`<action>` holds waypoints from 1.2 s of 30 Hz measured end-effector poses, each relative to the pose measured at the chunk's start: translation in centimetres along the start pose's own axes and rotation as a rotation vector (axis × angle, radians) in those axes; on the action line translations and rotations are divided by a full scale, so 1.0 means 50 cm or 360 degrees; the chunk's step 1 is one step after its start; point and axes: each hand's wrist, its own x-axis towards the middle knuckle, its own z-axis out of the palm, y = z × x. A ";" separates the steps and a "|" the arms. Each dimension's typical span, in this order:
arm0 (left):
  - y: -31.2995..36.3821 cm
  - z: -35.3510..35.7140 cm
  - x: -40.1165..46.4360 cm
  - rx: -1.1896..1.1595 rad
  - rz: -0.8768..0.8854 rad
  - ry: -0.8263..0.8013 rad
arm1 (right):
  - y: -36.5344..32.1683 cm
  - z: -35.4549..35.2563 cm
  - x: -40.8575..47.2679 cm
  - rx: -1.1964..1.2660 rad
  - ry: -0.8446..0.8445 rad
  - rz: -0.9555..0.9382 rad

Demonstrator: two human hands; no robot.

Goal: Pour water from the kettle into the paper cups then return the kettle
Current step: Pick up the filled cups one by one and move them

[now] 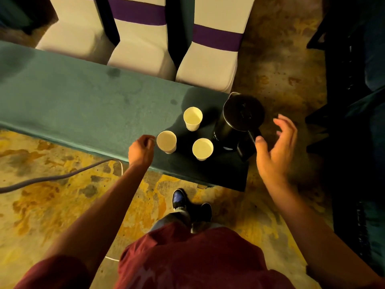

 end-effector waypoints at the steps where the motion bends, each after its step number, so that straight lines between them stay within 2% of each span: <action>1: 0.005 0.000 -0.004 -0.0031 -0.0001 0.0015 | -0.015 0.000 0.001 0.0066 -0.0005 -0.0068; 4: 0.016 -0.006 -0.020 -0.0037 0.0055 0.0044 | -0.069 0.018 -0.003 0.0262 -0.0054 -0.0148; 14: -0.016 -0.056 0.007 -0.0016 0.0123 -0.0040 | -0.192 0.149 -0.070 0.0445 -0.0324 0.0052; 19: -0.061 -0.091 0.054 -0.0007 0.0158 -0.0228 | -0.243 0.227 -0.122 0.0457 -0.0326 0.0313; 23: -0.074 -0.118 0.088 0.0085 0.0356 -0.0383 | -0.284 0.292 -0.159 0.0536 -0.0328 0.0575; 28: -0.095 -0.121 0.114 0.0018 0.0437 -0.0476 | -0.292 0.370 -0.186 0.0697 -0.0271 0.0822; 32: -0.105 -0.088 0.109 0.0005 0.0451 -0.0480 | -0.273 0.411 -0.192 0.0726 -0.0286 0.0891; 36: -0.110 -0.045 0.107 -0.0182 0.0312 -0.0469 | -0.252 0.451 -0.201 0.0657 -0.0322 0.0882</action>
